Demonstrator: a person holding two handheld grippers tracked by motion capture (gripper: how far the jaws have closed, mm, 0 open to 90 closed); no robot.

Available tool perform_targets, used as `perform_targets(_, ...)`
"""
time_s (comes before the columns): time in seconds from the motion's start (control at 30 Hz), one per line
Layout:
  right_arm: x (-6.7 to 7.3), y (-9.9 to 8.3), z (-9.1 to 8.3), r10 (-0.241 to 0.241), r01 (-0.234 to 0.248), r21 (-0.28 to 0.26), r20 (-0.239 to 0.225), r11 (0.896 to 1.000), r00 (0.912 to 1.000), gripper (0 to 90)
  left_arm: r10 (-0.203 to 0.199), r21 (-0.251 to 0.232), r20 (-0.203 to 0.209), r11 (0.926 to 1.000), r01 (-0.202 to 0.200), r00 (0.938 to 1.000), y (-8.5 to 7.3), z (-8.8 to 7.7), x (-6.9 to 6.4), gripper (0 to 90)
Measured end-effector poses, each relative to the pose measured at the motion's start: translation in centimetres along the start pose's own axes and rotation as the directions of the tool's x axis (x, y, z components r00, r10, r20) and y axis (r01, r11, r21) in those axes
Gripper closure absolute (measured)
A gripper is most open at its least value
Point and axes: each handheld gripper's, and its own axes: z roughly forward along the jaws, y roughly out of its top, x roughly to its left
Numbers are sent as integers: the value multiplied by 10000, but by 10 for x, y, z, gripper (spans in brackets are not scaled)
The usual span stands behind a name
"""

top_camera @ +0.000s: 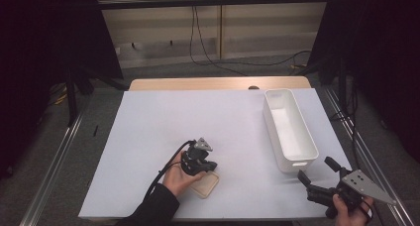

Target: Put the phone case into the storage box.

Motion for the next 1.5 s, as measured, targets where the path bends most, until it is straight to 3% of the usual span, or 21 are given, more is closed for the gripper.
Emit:
perform_targets(0.5,1,0,0,13,-13,-26,-22,10000,10000,0,-210,-230,420,9995,219,9989,-19,-13,2,900)
perform_targets(0.87,1,0,0,-7,7,-12,-2,10000,10000,0,-254,-232,237,9994,260,9994,-28,-21,-4,900)
perform_targets(1.1,1,0,0,3,-3,-25,-13,10000,10000,0,-500,-329,653,9981,523,9966,-32,-20,-6,900)
perform_targets(1.5,1,0,0,11,-11,-29,15,10000,10000,0,-653,-251,560,9974,668,9963,-42,-29,-10,900)
